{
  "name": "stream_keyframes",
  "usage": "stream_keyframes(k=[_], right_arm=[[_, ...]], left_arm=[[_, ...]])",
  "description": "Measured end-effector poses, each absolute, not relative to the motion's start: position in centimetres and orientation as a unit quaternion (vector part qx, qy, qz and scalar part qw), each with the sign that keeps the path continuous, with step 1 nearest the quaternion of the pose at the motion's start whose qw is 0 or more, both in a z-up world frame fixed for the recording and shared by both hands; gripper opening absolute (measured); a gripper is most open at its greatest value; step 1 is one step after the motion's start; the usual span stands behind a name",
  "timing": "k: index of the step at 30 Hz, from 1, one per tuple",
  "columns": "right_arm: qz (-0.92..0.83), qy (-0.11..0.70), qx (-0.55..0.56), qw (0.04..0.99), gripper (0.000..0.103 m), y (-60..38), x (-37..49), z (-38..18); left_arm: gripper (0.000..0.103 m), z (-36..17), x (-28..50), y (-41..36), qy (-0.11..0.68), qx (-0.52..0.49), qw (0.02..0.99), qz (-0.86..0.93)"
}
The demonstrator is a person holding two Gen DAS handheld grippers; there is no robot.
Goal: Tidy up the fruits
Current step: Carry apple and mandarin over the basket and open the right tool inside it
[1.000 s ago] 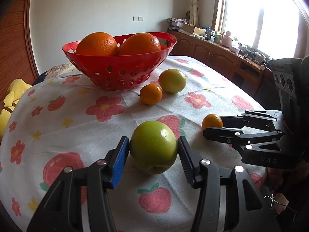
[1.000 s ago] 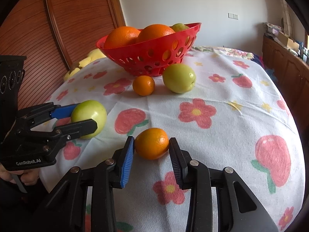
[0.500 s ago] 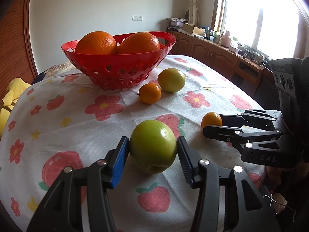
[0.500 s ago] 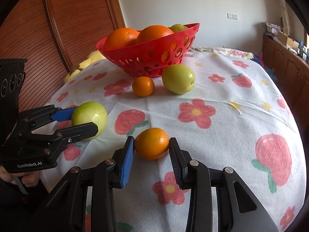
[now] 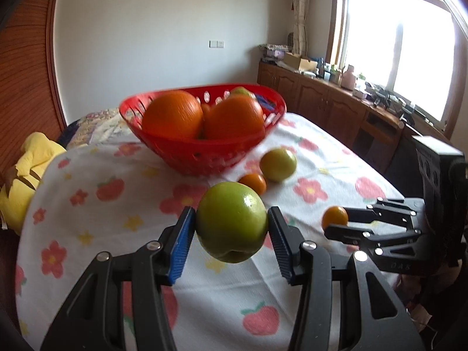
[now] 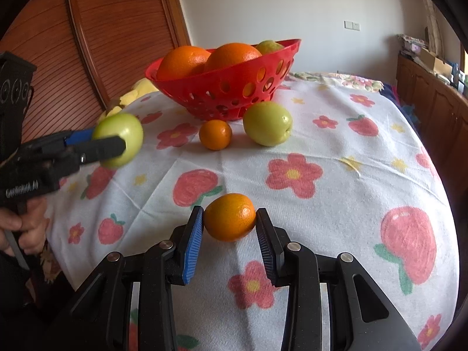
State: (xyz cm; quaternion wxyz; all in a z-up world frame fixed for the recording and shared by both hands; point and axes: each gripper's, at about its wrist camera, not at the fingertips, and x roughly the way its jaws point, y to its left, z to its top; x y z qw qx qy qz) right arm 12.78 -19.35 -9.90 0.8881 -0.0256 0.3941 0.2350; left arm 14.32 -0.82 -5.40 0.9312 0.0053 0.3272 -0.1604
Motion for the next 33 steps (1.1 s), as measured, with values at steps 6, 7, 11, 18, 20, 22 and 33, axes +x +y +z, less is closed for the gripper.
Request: stream_keyframes(k=[6, 7, 11, 18, 20, 22, 33], right_arm=[[0.229, 0.375, -0.035, 0.897, 0.036, -19.7, 13.9, -7.7], [0.229, 0.371, -0.038, 0.899, 0.036, -19.8, 14.2, -7.3], [0.227, 0.350, -0.056, 0.907, 0.036, -19.5, 15.9, -5.1], [0.228, 0.320, -0.083, 0.916, 0.036, -18.6, 19.6, -1.9], [0.230, 0.314, -0.091, 0.917, 0.036, -18.1, 20.6, -1.2], [0.233, 0.309, -0.100, 0.917, 0.036, -17.6, 21.7, -0.8], [0.266, 0.310, -0.128, 0.903, 0.036, -14.1, 27.3, -1.0]], left_arm=[[0.050, -3.4, 15.8, -0.1, 0.306, 0.002, 0.939, -0.157], [0.050, -3.0, 16.0, -0.1, 0.303, 0.003, 0.940, -0.157], [0.050, -1.7, 17.3, 0.3, 0.286, 0.010, 0.945, -0.157], [0.050, -0.5, 19.9, 1.4, 0.276, 0.014, 0.949, -0.151], [0.050, -0.2, 20.7, 1.8, 0.275, 0.013, 0.950, -0.150], [0.050, -0.1, 21.3, 2.0, 0.275, 0.014, 0.950, -0.148], [0.050, 0.6, 25.0, 2.8, 0.273, 0.027, 0.952, -0.138]])
